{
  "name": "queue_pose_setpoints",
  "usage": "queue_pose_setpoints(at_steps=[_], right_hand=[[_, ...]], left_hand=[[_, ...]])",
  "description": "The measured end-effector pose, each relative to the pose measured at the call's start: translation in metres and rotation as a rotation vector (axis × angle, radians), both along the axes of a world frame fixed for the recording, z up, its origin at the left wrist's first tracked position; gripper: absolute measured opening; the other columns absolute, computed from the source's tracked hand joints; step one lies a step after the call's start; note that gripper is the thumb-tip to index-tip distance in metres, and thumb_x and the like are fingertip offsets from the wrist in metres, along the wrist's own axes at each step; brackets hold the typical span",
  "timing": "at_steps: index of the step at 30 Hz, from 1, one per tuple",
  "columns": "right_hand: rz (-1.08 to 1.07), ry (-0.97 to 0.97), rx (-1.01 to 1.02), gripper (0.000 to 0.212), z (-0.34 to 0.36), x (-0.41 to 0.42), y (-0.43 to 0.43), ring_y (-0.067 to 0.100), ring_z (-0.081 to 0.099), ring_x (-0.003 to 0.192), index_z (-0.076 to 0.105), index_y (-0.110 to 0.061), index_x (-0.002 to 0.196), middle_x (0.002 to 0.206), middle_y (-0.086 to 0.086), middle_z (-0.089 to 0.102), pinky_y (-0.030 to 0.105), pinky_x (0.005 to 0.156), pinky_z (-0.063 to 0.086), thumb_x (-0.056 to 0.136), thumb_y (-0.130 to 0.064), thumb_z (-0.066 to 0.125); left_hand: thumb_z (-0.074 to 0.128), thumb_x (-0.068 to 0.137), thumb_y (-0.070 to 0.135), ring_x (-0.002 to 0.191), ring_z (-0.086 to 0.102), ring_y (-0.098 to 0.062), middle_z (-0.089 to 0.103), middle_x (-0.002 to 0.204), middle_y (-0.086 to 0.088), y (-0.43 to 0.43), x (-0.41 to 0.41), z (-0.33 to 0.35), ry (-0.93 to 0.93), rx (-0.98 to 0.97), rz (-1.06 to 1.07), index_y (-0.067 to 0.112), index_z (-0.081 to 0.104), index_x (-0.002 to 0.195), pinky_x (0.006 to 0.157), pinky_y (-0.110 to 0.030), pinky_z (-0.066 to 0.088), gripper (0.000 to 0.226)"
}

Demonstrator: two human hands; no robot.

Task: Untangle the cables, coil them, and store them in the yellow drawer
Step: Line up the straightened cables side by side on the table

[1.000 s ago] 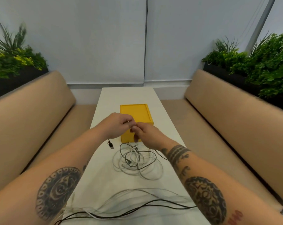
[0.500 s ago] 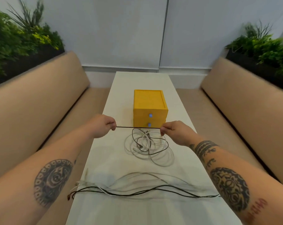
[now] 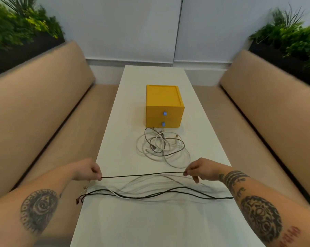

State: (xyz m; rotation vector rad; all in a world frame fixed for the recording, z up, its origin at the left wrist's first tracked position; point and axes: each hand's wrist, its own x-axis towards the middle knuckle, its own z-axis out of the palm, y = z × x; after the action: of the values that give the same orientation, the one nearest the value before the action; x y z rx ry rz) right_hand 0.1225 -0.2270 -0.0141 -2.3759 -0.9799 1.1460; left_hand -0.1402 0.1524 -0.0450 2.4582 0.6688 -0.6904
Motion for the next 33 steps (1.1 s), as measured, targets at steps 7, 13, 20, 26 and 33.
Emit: queue_pose_setpoints(at_steps=[7,13,20,26,33], right_hand=[[-0.052,-0.038,-0.063,0.020,-0.018,-0.011,0.005,0.007,0.060,0.075,0.078,-0.029,0.102,0.089,-0.004,0.074,0.019,0.068,0.052,0.091,-0.030,0.061],[-0.083,-0.049,-0.064,0.022,-0.029,-0.022,0.004,0.005,0.059,0.077,0.078,-0.026,0.107,0.086,-0.008,0.071,0.018,0.071,0.052,0.090,-0.032,0.064],[-0.057,-0.114,-0.060,0.024,-0.036,-0.032,0.008,0.007,0.062,0.091,0.076,-0.031,0.109,0.082,-0.021,0.066,0.022,0.085,0.049,0.090,-0.037,0.064],[-0.088,-0.232,0.016,0.017,-0.048,-0.041,0.004,0.011,0.057,0.094,0.072,-0.026,0.104,0.098,-0.008,0.064,0.021,0.077,0.042,0.090,-0.032,0.063],[-0.132,-0.376,0.166,0.022,-0.083,-0.050,-0.019,0.022,0.063,0.093,0.066,-0.027,0.105,0.101,-0.003,0.070,0.035,0.083,0.049,0.099,-0.041,0.050]], left_hand=[[0.079,0.079,0.023,0.074,0.066,-0.002,0.074,0.073,0.015,0.005,-0.016,-0.028,-0.072,-0.002,0.030,0.035,0.073,0.064,0.069,-0.018,0.051,0.020],[0.077,0.075,0.041,0.084,0.061,-0.005,0.067,0.088,0.013,-0.017,-0.017,-0.026,-0.259,-0.024,0.050,0.036,0.072,0.085,0.075,-0.020,0.048,0.012],[0.034,0.071,0.092,0.133,0.036,0.002,0.044,0.140,0.028,-0.108,0.000,-0.056,-0.497,-0.018,-0.104,0.058,0.049,0.127,0.111,-0.023,0.018,0.067],[0.022,0.072,0.093,0.140,0.023,-0.009,0.020,0.158,0.028,-0.146,0.024,-0.075,-0.428,0.158,-0.216,0.061,0.027,0.146,0.102,-0.029,0.011,0.080],[0.026,0.096,0.070,0.091,0.034,0.000,0.060,0.123,0.034,-0.152,0.012,-0.109,-0.792,0.217,-0.074,0.053,0.071,0.111,0.079,-0.028,0.024,0.050]])
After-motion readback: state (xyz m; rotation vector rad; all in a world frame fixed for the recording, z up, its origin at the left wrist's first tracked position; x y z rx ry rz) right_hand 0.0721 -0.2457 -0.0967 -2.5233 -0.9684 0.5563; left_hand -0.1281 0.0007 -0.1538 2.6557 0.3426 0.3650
